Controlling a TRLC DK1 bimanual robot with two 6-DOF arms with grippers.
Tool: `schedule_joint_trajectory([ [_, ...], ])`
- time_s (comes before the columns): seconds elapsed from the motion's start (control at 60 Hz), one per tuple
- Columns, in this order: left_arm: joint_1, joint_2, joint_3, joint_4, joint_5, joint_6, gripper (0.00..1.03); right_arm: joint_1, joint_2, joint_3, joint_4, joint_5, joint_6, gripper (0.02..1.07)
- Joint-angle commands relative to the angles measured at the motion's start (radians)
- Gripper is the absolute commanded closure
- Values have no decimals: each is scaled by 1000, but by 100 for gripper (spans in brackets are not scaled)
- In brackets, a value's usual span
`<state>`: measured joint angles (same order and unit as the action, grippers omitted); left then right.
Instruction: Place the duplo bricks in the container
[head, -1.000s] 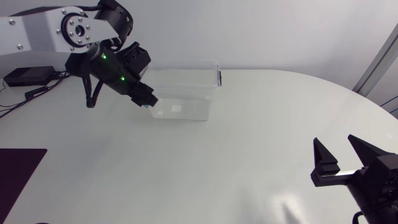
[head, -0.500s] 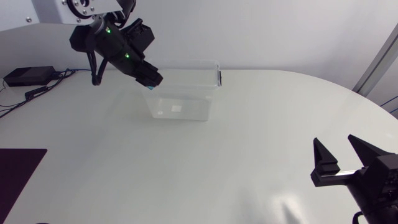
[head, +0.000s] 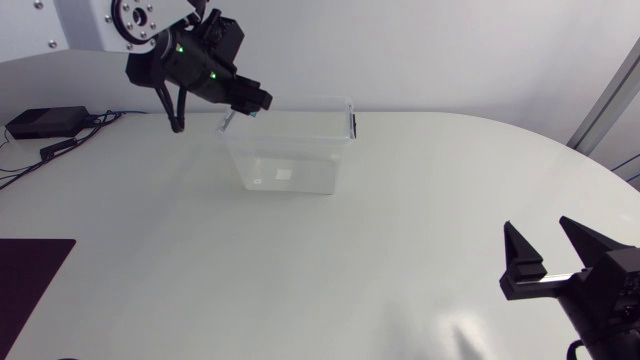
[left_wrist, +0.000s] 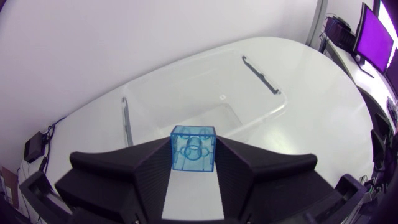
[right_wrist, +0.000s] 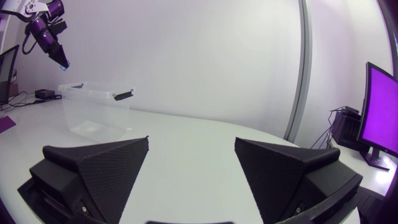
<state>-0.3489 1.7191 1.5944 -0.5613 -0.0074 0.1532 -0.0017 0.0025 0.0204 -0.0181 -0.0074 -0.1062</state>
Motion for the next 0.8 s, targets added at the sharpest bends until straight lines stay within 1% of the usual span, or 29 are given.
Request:
schedule_joint_trajectory([
  [0.0,18,-13,-34,41,6,-43,75,2,-7,-20,9,-8,-13,7],
  [0.2,31,56,9,72,6,-44,75,3,-7,-20,9,-8,-13,7],
  [0.233,33,60,10,89,4,-53,72,2,-7,-20,7,-8,-13,7],
  [0.25,37,65,10,107,4,-76,62,2,-7,-20,9,-8,-13,7],
  [0.267,44,71,15,118,1,-99,46,2,-7,-20,9,-8,-13,7],
  [0.283,44,76,18,118,3,-107,30,2,-7,-20,9,-8,-13,7],
  [0.3,41,82,22,113,3,-103,7,3,-7,-20,9,-8,-13,7],
  [0.317,37,86,26,110,1,-99,0,3,-7,-20,7,-8,-13,7],
  [0.333,41,91,27,110,1,-99,3,2,-7,-20,9,-8,-13,7],
  [0.517,45,93,24,116,-3,-96,3,2,-7,-20,9,-8,-13,7],
  [0.783,87,50,18,116,-5,-101,3,2,-7,-20,9,-8,-13,7],
])
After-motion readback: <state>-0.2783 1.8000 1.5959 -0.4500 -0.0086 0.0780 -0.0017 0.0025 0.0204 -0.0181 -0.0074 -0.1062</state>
